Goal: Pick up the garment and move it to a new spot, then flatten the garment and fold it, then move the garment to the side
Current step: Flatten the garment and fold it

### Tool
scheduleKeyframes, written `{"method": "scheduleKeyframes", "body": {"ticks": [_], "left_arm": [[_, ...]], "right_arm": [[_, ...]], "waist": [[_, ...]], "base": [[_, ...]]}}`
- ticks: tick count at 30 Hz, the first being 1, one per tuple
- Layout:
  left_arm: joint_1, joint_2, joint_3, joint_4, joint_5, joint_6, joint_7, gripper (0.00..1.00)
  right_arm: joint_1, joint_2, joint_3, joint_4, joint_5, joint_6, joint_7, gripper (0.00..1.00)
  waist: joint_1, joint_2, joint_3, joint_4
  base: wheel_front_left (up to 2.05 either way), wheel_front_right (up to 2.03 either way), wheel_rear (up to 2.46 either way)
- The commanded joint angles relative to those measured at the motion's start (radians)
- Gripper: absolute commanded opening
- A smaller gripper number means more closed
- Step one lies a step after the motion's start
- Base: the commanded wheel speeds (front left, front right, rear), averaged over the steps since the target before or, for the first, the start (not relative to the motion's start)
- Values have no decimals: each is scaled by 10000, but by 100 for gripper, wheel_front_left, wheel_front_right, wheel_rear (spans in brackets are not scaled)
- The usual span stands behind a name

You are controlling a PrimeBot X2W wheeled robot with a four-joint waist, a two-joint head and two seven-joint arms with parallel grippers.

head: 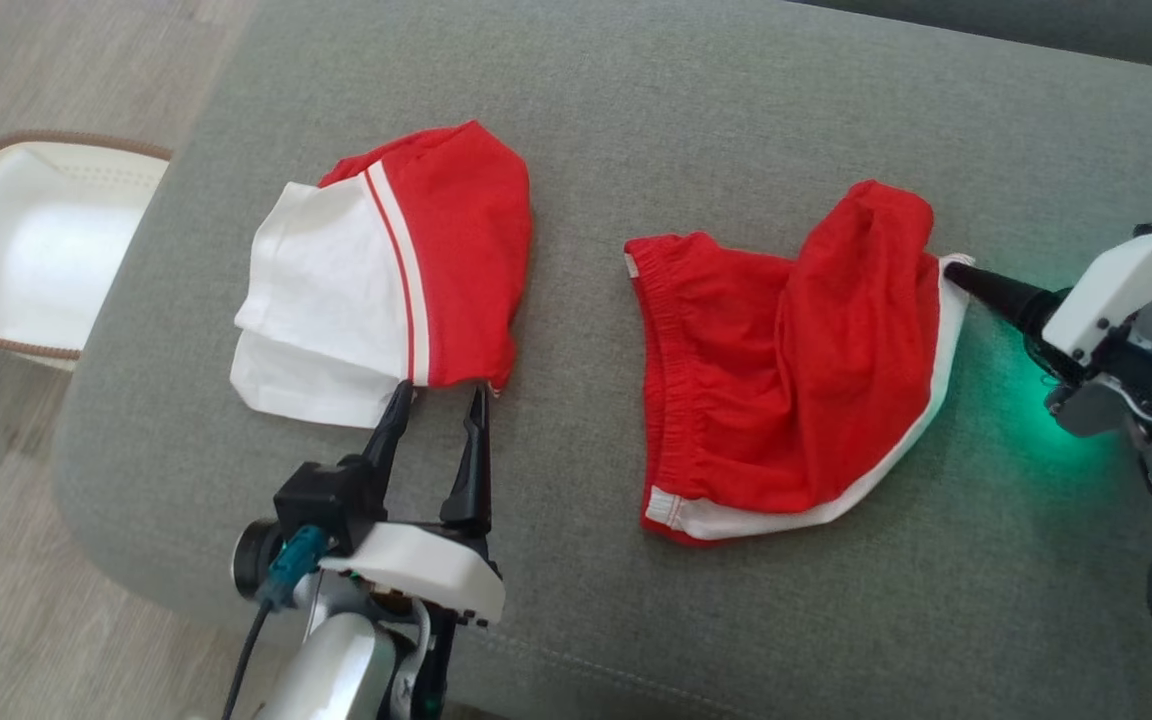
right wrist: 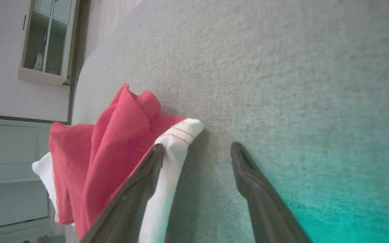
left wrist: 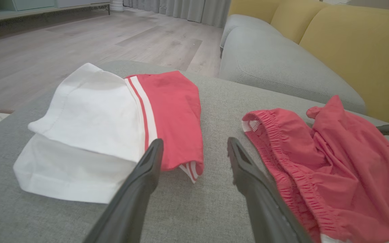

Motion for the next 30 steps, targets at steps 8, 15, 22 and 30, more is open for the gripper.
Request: {"method": "scheduleKeyframes", "body": {"ticks": [8,15,22,30], "left_arm": [[-472,14,196,-398,-113,132,-122,100],[-455,14,234,-366,-115,209,-122,100],[-333,14,486,-199,-2,79,-122,100],[-149,14,843,-22,136,-117,-122,100]], "right_arm": [[-556,124,-289,96,749,77,524,74],[-525,53,-303,-100,740,77,-63,0],[142,-204,63,-998,374,77,-1005,0],[1193,-670,825,-1966,-402,77,-1340,0]], "waist": [[0,0,185,179],[0,0,103,82],[0,0,-506,-623],[0,0,-1123,-1749]], "base": [[0,0,0],[0,0,0],[0,0,0],[0,0,0]]}}
